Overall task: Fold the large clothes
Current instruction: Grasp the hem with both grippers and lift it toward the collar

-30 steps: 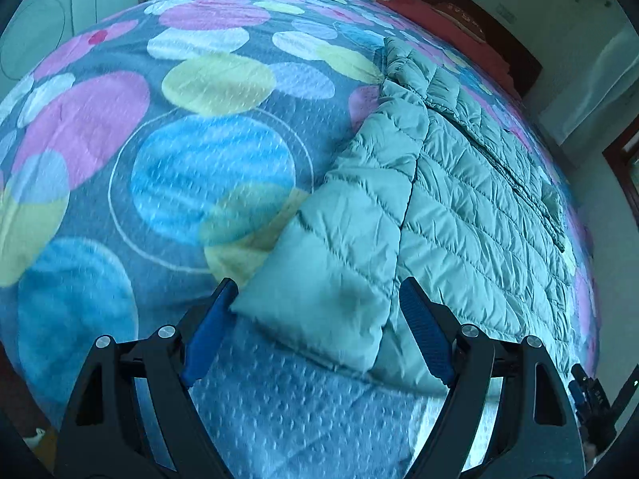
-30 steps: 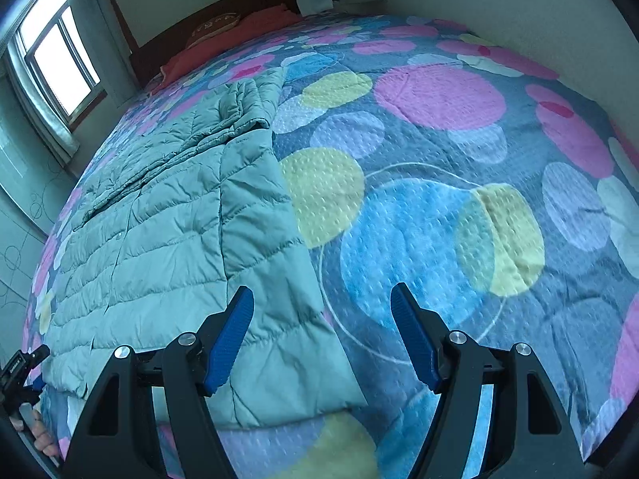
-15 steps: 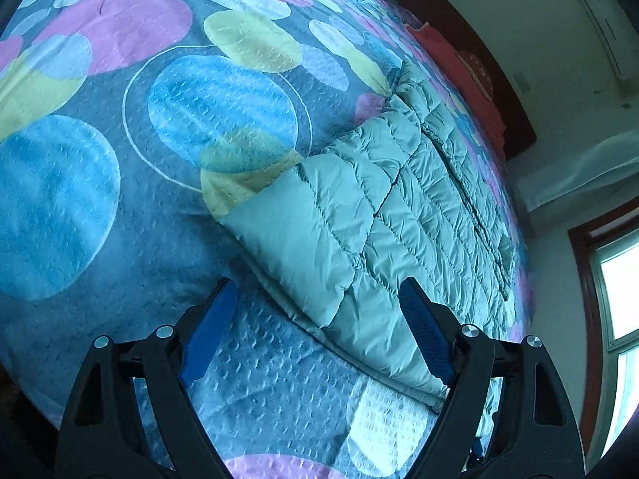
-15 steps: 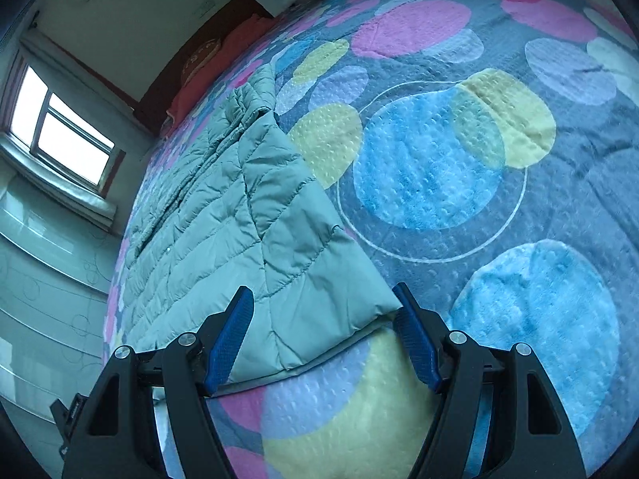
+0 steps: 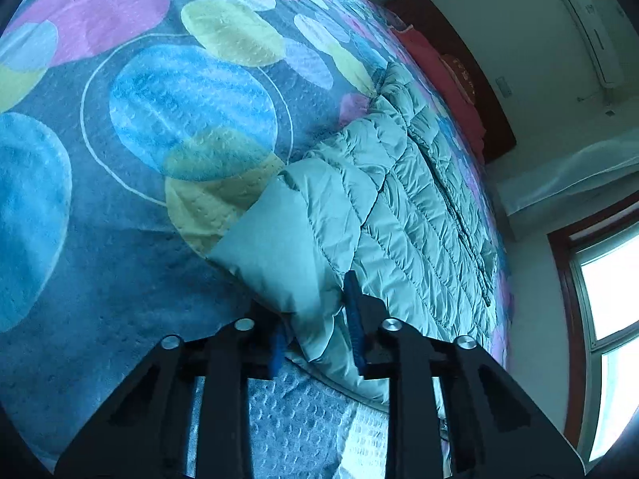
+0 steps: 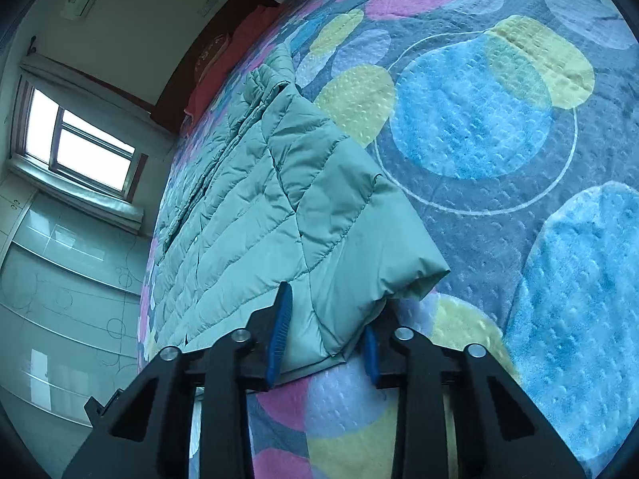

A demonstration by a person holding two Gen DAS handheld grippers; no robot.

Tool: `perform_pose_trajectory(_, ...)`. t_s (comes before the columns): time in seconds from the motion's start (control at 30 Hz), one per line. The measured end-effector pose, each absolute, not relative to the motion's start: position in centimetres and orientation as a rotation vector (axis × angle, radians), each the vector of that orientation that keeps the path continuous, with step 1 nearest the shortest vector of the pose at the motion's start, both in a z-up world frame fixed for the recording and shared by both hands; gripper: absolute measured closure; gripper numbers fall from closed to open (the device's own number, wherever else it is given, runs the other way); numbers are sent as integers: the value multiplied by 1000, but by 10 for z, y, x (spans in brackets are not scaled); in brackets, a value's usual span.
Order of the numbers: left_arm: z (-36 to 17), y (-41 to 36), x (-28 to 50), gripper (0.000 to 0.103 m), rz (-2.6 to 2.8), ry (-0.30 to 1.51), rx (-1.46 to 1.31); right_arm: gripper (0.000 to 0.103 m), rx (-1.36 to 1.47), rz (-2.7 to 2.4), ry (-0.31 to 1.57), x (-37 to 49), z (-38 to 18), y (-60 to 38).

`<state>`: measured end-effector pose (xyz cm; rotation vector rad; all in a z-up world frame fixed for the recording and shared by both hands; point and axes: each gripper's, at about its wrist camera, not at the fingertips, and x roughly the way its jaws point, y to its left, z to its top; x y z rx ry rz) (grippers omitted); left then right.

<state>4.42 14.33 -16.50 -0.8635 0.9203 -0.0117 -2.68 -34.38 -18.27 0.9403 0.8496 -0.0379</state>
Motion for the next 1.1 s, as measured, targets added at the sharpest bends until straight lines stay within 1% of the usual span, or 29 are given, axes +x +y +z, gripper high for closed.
perform_pose_trajectory(0.03, -166, 143, 44, 90, -20, 916, -865, 87, 950, -36, 844, -28, -183, -345)
perform_pose_trajectory(0.07, -165, 144, 43, 93, -25, 911, -861, 92, 964, -33, 837, -29, -184, -346)
perform_pose_trajectory(0.1, -163, 144, 43, 95, -31, 902, -854, 95, 974, -31, 829, -30, -184, -347)
perform_pose_trajectory(0.17, -153, 146, 43, 98, -48, 869, -835, 97, 974, -24, 807, -31, -180, -348)
perform_pose_trajectory(0.23, -140, 147, 42, 101, -72, 825, -817, 98, 963, -14, 780, -32, -173, -349)
perform_pose_trajectory(0.47, -90, 144, 39, 101, -156, 702, -782, 99, 914, 37, 676, -36, -138, -346)
perform_pose_trajectory(0.6, -61, 137, 54, 101, -199, 637, -752, 99, 882, 69, 616, -32, -114, -345)
perform_pose_trajectory(0.8, -37, 132, 118, 101, -189, 604, -717, 99, 884, 114, 547, 17, -82, -356)
perform_pose_trajectory(0.97, -31, 115, 197, 101, -167, 599, -641, 99, 855, 119, 516, 90, -66, -361)
perform_pose_trajectory(1.1, -36, 104, 262, 101, -141, 616, -589, 100, 842, 104, 530, 158, -66, -368)
